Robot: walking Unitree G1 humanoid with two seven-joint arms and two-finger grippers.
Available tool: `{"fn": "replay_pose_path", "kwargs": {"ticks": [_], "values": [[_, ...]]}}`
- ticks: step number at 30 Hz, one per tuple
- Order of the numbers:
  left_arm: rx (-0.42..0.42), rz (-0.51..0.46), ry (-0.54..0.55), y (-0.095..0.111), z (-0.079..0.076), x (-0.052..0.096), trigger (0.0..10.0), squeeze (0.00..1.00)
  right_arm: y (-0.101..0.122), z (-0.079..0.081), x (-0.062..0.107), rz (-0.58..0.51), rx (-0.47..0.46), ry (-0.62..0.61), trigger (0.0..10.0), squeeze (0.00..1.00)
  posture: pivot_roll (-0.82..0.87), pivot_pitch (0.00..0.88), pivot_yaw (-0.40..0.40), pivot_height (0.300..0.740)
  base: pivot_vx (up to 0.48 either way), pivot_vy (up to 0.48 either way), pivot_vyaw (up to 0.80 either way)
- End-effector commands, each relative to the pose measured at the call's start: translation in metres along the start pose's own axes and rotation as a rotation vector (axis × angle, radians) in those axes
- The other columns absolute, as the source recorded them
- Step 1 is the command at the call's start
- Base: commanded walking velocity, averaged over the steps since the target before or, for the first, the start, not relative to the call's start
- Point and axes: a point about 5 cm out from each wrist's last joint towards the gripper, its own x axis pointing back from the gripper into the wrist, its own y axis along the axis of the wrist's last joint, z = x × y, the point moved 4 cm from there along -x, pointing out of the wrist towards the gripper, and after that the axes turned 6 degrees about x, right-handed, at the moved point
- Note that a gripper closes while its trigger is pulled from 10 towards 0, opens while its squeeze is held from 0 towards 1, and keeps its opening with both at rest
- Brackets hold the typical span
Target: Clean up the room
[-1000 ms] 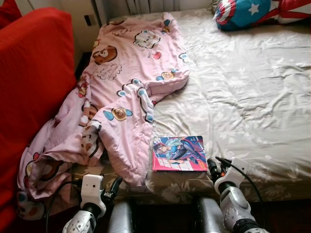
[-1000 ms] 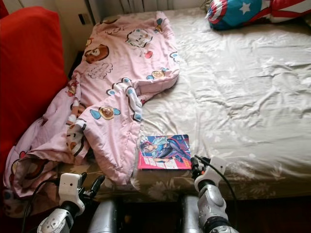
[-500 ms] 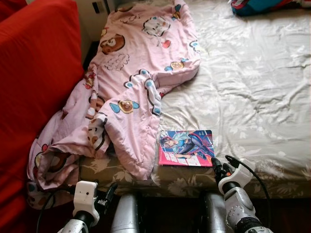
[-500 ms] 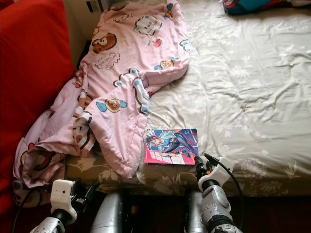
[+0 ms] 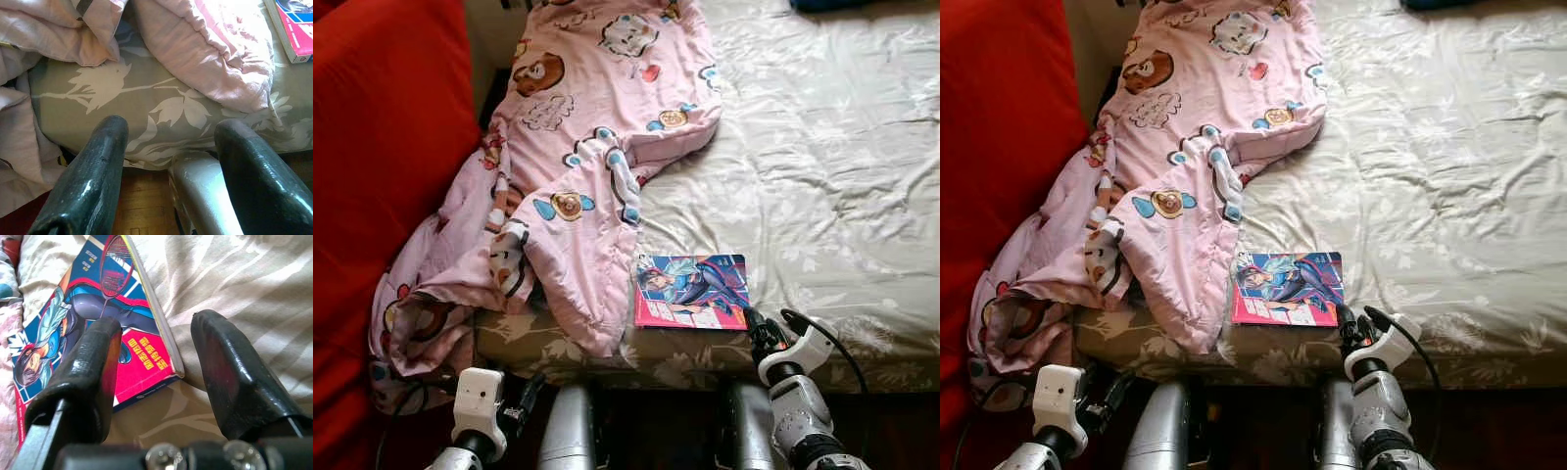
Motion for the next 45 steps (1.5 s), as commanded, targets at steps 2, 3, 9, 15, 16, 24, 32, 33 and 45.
{"fn": "replay_pose_path", "kwargs": {"ticks": [2,3,9,15,16,24,32,33,45], "values": [[-0.016,0.037,0.011,-0.005,0.004,0.008,10.0,0.00,-0.006,0.000,0.003,0.005,-0.045,0.012,10.0,0.00,0.19,0.273,0.156,0.590,0.000,0.000,0.00],[-0.016,0.037,0.011,-0.005,0.005,0.009,10.0,0.00,-0.006,0.001,0.003,0.005,-0.049,0.019,10.0,0.00,0.19,0.273,0.156,0.590,0.000,0.000,0.00],[-0.021,0.051,0.017,-0.006,0.006,0.016,10.0,0.00,-0.004,0.002,0.001,0.010,-0.046,0.032,10.0,0.00,0.20,0.289,0.163,0.590,0.000,0.000,0.00],[-0.027,0.061,0.018,-0.007,0.006,0.021,10.0,0.00,-0.001,-0.005,0.002,0.011,-0.066,0.001,10.0,0.00,0.22,0.300,0.168,0.590,0.000,0.000,0.00],[-0.028,0.063,0.018,-0.007,0.006,0.022,10.0,0.00,-0.001,-0.006,0.002,0.012,-0.070,-0.006,10.0,0.00,0.22,0.302,0.169,0.590,0.000,0.000,0.00],[-0.036,0.074,0.022,-0.006,0.007,0.030,10.0,0.00,-0.003,-0.010,0.003,0.039,-0.087,-0.014,10.0,0.00,0.23,0.317,0.173,0.590,0.000,0.000,0.00],[-0.040,0.093,0.022,-0.008,0.006,0.039,10.0,0.00,-0.012,-0.016,0.007,0.066,-0.152,-0.059,10.0,0.00,0.24,0.335,0.176,0.590,0.000,0.000,0.00],[-0.040,0.093,0.022,-0.008,0.006,0.040,10.0,0.00,-0.014,-0.018,0.008,0.071,-0.159,-0.066,10.0,0.00,0.24,0.339,0.176,0.590,0.000,0.000,0.00],[-0.047,0.095,0.044,-0.005,0.010,0.046,10.0,0.00,-0.031,0.016,0.002,0.155,-0.279,0.057,10.0,0.00,0.27,0.352,0.166,0.590,0.000,0.000,0.00]]}}
